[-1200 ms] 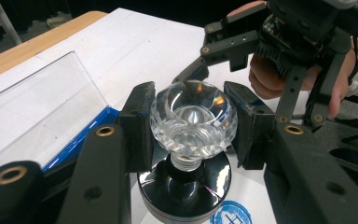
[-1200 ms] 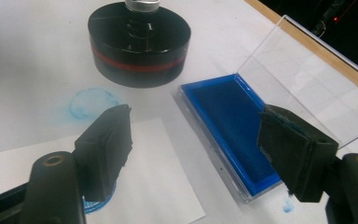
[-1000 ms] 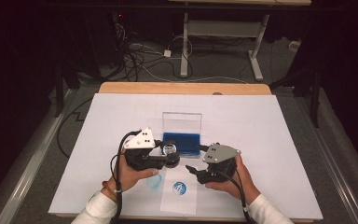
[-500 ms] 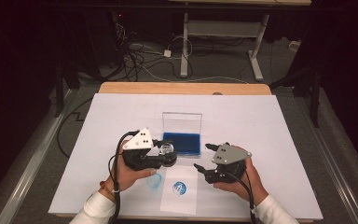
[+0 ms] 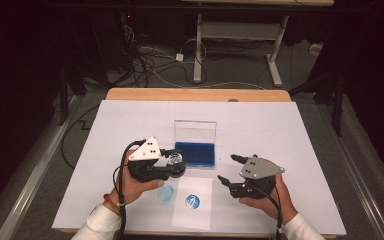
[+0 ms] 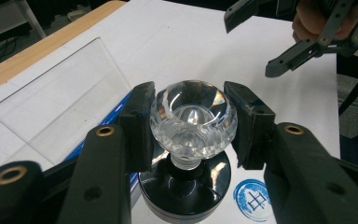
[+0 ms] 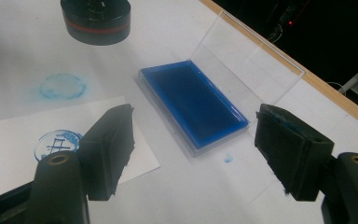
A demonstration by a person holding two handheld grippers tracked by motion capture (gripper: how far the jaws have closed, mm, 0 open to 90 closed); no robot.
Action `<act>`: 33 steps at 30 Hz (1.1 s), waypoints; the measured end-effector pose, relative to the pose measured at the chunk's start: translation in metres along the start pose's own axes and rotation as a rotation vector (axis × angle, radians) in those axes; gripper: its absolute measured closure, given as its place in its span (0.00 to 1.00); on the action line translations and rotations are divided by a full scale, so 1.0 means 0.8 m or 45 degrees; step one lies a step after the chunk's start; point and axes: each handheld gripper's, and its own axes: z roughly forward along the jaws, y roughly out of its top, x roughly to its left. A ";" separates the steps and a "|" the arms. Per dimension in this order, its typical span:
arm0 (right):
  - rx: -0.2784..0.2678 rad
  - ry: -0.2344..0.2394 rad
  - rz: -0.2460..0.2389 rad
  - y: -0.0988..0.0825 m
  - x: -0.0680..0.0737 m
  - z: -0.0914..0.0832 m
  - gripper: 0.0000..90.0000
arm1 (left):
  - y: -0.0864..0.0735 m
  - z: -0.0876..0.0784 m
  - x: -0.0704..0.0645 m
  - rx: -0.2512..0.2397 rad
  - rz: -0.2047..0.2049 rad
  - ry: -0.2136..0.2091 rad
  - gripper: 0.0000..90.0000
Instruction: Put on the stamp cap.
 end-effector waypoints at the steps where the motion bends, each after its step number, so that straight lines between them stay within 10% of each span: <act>1: 0.000 -0.006 0.000 -0.001 -0.001 -0.002 0.32 | -0.001 -0.001 0.001 0.000 -0.003 0.005 0.61; 33: 0.007 -0.150 0.120 -0.064 -0.017 -0.063 0.32 | -0.002 -0.015 0.010 -0.009 -0.015 0.069 0.61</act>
